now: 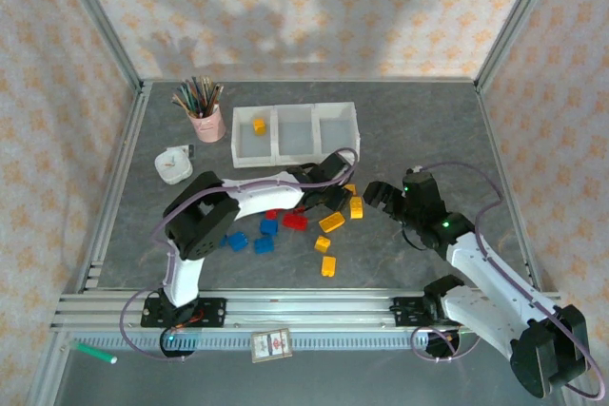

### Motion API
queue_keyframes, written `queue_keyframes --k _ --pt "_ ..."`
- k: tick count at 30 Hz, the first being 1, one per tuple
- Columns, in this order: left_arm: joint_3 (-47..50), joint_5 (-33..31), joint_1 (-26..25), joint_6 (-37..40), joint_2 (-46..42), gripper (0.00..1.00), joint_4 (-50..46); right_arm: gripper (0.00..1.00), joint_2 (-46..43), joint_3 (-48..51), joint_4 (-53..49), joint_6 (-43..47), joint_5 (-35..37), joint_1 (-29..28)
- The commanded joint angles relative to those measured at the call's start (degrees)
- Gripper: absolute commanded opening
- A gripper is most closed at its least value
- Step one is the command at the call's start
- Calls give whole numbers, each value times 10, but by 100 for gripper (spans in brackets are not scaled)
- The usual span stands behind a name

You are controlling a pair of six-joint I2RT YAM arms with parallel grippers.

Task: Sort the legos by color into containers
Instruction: Pick up the lego from the center of the table.

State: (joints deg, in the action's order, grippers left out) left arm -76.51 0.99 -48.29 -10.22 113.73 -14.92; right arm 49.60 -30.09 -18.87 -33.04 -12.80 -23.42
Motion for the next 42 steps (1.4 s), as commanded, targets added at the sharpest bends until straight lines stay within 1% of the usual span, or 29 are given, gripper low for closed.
queue_keyframes --k 1,4,7,9,15,20,23,29,36,42 --pt "-30 -15 -2 65 23 67 -35 100 -6 3 -3 -7 13 3" --pt "-38 -29 0 85 39 68 -36 100 -6 2 -2 -7 12 3" --pt "-44 -26 6 106 50 73 -31 100 -6 2 -2 -7 14 3" --pt "-51 -29 12 112 58 74 -24 100 -6 1 1 -7 14 3" --pt "-85 23 32 128 90 73 -15 100 -2 -7 1 -5 15 3" --pt "-121 24 35 136 125 70 -33 100 -2 -8 4 -2 18 3" --pt "-127 27 37 134 136 66 -40 100 1 -9 7 -1 13 3" --pt "-112 35 37 119 129 54 -44 100 2 -8 10 1 14 3" --pt "-96 49 37 109 114 38 -31 100 5 -16 8 8 16 3" --pt "-88 46 37 96 82 34 -28 100 4 -25 0 14 18 2"
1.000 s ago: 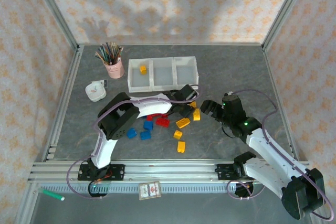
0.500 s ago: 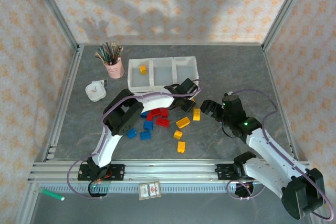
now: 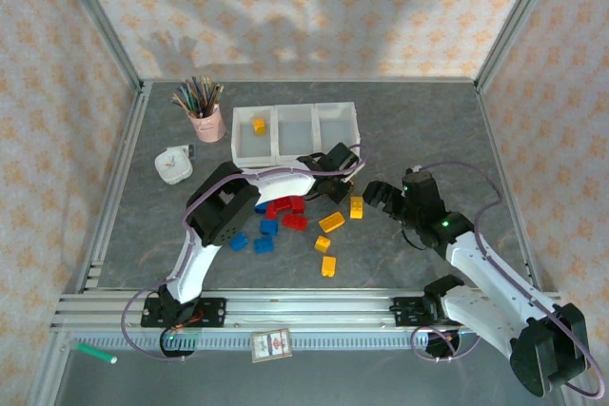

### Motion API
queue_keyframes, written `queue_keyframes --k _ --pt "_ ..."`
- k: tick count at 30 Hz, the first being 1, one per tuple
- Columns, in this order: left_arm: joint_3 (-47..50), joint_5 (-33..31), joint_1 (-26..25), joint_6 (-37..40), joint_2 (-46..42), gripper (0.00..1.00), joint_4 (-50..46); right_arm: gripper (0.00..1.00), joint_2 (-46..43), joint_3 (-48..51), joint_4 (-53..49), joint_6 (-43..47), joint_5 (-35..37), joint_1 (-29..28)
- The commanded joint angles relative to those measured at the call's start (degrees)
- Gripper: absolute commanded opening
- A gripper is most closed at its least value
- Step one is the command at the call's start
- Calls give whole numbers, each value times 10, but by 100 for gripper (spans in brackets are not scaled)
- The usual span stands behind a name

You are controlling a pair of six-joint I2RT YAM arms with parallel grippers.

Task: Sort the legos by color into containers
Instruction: Pick up the lego from the center of the table, then place the lego in the container.

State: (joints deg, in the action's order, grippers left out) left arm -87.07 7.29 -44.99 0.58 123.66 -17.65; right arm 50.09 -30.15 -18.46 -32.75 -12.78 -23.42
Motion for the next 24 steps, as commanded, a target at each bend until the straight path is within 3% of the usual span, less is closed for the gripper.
queue_keyframes --k 1,11,18,24 --pt "22 -17 4 -17 -28 34 0 100 -1 -28 -7 14 17 3" --pt "186 -25 28 -116 -238 34 77 100 19 -71 13 52 -47 2" --pt "271 -102 93 -228 -393 34 76 100 116 -122 76 73 -83 -38" --pt "241 -168 175 -273 -400 33 32 100 219 -166 138 65 -79 -83"
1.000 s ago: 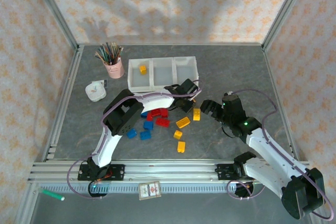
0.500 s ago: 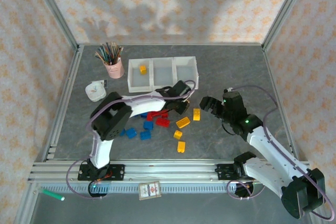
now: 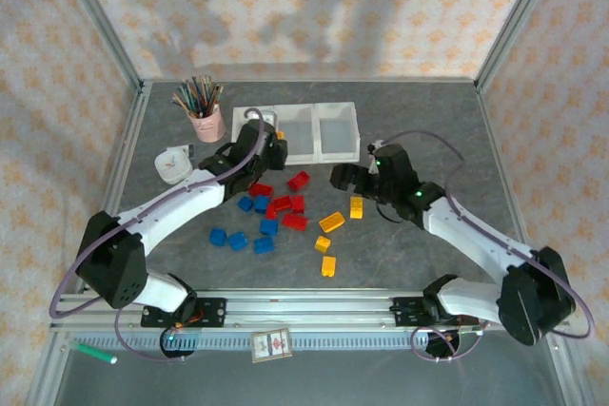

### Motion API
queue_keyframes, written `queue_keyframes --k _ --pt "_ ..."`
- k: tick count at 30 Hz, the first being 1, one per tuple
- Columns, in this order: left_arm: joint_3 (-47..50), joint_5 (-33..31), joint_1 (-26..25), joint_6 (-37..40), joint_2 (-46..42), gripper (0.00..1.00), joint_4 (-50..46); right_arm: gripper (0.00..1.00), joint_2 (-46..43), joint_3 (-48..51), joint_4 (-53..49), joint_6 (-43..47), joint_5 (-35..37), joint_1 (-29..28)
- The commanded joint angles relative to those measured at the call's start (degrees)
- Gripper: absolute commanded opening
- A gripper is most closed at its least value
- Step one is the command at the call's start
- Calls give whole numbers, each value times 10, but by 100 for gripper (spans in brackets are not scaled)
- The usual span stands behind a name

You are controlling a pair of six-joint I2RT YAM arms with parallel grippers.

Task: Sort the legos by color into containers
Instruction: Place the lego in the container.

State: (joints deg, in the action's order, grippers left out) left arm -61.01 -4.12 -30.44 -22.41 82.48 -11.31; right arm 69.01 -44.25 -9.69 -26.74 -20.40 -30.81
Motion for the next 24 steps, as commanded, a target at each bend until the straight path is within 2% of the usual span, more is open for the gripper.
queue_keyframes --k 1,7,13,19,24 --pt "-27 -57 43 -47 22 33 -31 100 43 -30 63 3 -3 -13" --pt "-97 -61 111 -50 116 32 -20 100 98 -58 91 -1 6 -16" --pt "-195 -55 151 -45 232 32 -32 100 117 -62 96 0 18 -16" --pt "-268 -74 159 -36 323 34 -51 100 133 -68 94 6 24 -16" --pt "-289 -83 159 -33 347 40 -61 100 142 -76 94 7 23 -16"
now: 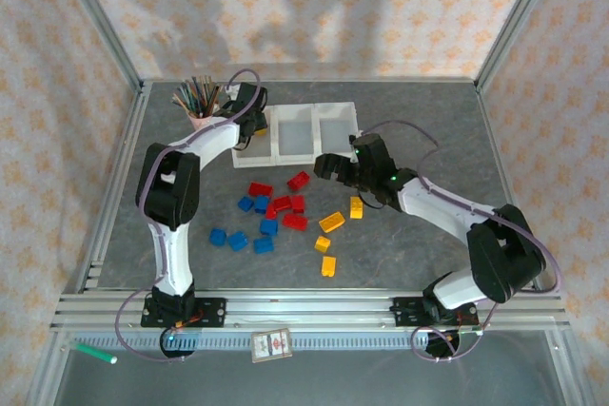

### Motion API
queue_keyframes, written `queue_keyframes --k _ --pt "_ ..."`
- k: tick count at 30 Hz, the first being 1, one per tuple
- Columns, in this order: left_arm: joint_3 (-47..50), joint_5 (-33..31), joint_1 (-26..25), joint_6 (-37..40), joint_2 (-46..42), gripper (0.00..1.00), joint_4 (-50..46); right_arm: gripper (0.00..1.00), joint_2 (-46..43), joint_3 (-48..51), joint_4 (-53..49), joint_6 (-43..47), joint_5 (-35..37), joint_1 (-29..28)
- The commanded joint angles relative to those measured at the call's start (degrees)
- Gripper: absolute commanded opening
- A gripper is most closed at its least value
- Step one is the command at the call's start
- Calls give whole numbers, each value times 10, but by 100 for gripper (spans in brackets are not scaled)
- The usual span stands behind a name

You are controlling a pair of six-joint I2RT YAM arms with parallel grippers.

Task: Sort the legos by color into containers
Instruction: Place the lego in the container, then pick up the lego from the center of the table.

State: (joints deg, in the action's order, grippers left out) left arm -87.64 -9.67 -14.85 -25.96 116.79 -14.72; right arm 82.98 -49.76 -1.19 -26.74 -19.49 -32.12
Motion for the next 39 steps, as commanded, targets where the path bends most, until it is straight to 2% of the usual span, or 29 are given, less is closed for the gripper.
queue_keyframes --k 1,12,19,24,30,35,39 --pt "-24 -31 4 1 5 41 -29 100 3 -23 8 8 14 -3" --pt "-26 -11 6 11 -20 51 -40 100 -7 -36 -12 19 34 1" --pt "18 76 -10 -2 -108 52 -30 100 -57 -10 -38 7 36 39" --pt "73 96 -67 -23 -168 53 -29 100 -105 16 -78 6 45 73" --pt "130 99 -167 -67 -207 56 -30 100 -168 48 -135 1 68 103" --pt "181 109 -241 -133 -223 57 -8 100 -218 84 -177 -22 88 124" --pt "181 106 -296 -167 -206 57 4 100 -242 109 -199 -35 99 135"
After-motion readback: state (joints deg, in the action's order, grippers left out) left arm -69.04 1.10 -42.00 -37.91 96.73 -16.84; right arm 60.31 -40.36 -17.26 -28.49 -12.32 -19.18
